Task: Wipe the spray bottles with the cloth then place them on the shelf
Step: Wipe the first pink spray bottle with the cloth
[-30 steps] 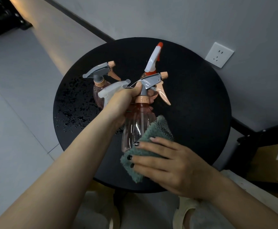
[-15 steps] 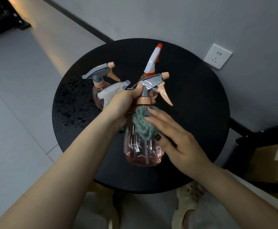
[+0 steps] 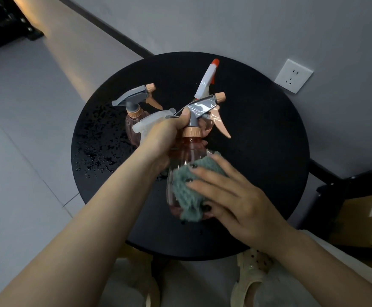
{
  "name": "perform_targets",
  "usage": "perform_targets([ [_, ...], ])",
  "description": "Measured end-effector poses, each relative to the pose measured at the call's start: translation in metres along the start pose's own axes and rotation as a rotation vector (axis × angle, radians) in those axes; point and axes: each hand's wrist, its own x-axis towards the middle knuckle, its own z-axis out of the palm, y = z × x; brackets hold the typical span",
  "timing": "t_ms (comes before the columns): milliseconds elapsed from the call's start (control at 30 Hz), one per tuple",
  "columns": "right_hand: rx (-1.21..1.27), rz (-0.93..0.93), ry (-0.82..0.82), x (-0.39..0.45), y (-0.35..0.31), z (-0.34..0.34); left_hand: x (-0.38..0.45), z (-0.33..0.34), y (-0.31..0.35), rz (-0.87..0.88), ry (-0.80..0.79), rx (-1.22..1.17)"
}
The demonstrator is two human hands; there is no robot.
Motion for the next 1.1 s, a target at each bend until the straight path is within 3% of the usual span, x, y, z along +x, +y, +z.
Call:
perform_targets([
  [100, 0.301, 0.24, 0.064, 0.009, -0.002, -0.003, 0.002, 0.001, -0.005, -0.028, -0.036, -0.058],
  [167, 0.368, 0.288, 0.061, 0.011, 0.0, -0.005, 0.003, 0.0, -0.007, -0.025, -0.034, -0.067],
  [333, 0.03, 0.051, -0.083, -0.002, 0.004, -0.004, 0.001, -0.003, 0.0, -0.045, 0.009, -0.09],
  [433, -0.211, -0.16, -0.068, -0.008, 0.004, -0.004, -0.004, -0.002, 0.007, -0.024, -0.012, -0.167],
  [600, -0.396, -0.285, 0.008, -0.011, 0.003, -0.01, -0.005, -0.001, 0.007, 0.003, -0.003, -0.174],
  [767, -0.453, -0.32, 0.046, -0.008, 0.001, -0.017, -0.001, -0.006, 0.0, 0.136, -0.003, 0.147],
  [900, -0.466, -0.33, 0.05, -0.005, -0.001, -0.019, -0.003, -0.007, -0.004, 0.152, 0.013, 0.208],
  [1100, -0.499, -0.25, -0.097, -0.002, 0.006, -0.017, -0.007, -0.009, -0.004, 0.183, 0.128, 0.352],
])
